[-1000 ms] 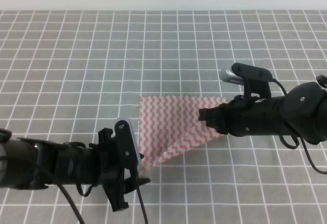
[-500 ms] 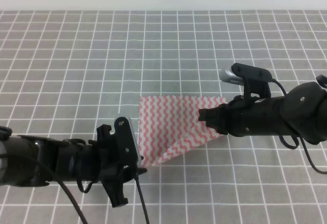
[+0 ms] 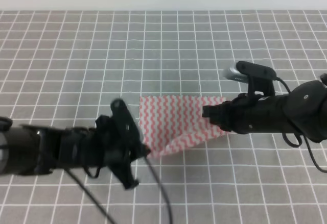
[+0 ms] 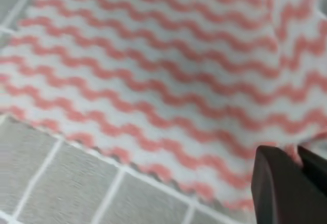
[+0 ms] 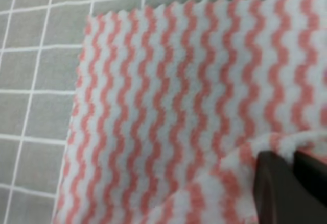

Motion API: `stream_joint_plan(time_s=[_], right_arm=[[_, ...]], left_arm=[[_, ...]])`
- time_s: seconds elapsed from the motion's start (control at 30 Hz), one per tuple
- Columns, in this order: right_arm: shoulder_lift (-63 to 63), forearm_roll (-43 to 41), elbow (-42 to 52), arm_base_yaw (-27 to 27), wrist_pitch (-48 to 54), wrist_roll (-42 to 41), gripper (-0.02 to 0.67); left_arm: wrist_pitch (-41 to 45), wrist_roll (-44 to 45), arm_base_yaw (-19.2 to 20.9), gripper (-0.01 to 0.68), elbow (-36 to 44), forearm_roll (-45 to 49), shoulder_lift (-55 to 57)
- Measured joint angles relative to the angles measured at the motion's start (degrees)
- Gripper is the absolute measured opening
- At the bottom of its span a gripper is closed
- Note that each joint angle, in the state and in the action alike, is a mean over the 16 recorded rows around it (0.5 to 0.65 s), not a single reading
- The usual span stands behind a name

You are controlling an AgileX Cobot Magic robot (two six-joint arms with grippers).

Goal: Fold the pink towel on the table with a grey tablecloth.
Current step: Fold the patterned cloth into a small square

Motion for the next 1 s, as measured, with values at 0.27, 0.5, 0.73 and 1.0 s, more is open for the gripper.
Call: stream_joint_plan(time_s=[0.27, 0.5, 0.73, 1.0], right_arm=[[0.1, 0.4, 0.0, -1.6, -0.2, 0.0, -0.013], [0.0, 0.5, 0.0, -2.1, -1.0, 0.0, -0.013], [0.0, 0.6, 0.0, -2.2, -2.1, 0.0, -0.013], [1.5, 0.6, -1.3, -2.2, -2.2, 0.0, -0.013]], left_arm=[[-1.9, -11.3, 0.0, -0.001, -4.7, 0.0, 0.0], [-3.9, -14.7, 0.0, -0.001, -7.8, 0.2, 0.8], [-5.1, -16.1, 0.0, -0.001, -9.8, 0.1, 2.8], [-6.6, -18.2, 0.0, -0.001, -11.6, -0.1, 5.3]])
